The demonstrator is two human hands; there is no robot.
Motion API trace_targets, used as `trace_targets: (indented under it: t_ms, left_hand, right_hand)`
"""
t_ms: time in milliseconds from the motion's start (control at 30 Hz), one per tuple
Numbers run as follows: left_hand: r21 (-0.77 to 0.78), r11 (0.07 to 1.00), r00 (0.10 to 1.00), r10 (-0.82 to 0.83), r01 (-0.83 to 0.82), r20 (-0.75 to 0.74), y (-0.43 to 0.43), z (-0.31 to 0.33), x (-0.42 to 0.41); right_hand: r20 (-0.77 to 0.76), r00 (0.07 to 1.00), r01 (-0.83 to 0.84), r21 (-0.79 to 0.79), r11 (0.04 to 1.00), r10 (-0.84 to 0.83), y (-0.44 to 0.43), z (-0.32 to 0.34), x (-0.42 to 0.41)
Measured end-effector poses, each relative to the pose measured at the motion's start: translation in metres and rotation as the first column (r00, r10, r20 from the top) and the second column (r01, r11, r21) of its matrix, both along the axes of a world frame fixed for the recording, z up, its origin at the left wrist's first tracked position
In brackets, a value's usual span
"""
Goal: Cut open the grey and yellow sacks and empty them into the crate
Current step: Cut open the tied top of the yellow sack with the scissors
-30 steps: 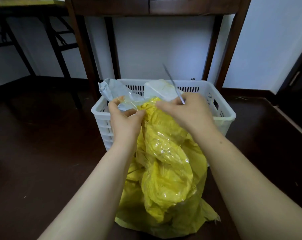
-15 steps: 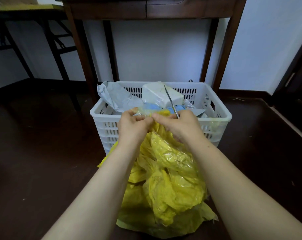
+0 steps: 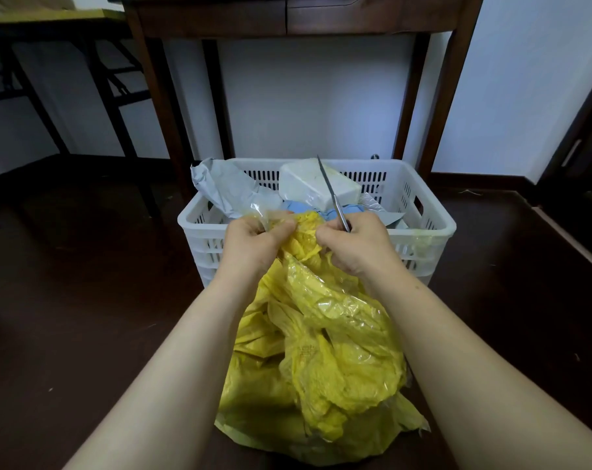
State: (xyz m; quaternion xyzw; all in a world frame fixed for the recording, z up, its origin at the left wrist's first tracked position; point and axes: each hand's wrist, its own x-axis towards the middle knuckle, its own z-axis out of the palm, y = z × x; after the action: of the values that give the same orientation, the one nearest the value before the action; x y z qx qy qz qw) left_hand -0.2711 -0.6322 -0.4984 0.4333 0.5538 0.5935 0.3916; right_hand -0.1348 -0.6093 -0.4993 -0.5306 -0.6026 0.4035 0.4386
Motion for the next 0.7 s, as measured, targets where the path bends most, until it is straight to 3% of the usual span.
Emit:
trace_targets:
  t_ms: [167,300,433,533,700]
  left_hand:
    - [0.092,0.994,0.995,-0.048,0.055,-0.082,-0.001,-0.005,-0.006]
    - [0.063,0.998,0.995,-0.018,0.025,-0.103,0.001,-0.009,-0.008]
    - [-0.07,0.991,0.991,0.118,-0.114,0.061,0.007,-0.016,-0.009]
    - [-0.206,0.953,0.918,0.276,-0.223,0.283,0.008,-0.015,-0.014]
    - [-0.292,0.941,0.793,0.307,-0.17,0.527,0.008,-0.016,-0.019]
  right_hand:
    - [0.024,0.998,-0.062,-0.028,0.998,0.063,0.0,-0.001,0.005]
    - [0.022,0.999,-0.033,-0.037,0.999,0.033,0.0,0.0,0.005]
    - [-0.165,0.985,-0.077,-0.155,0.985,0.052,-0.006,0.006,0.004]
    - [-0.273,0.958,-0.135,-0.153,0.979,0.09,-0.01,0.009,0.002]
    - [-0.355,0.92,-0.225,-0.132,0.965,0.165,-0.015,0.007,-0.001]
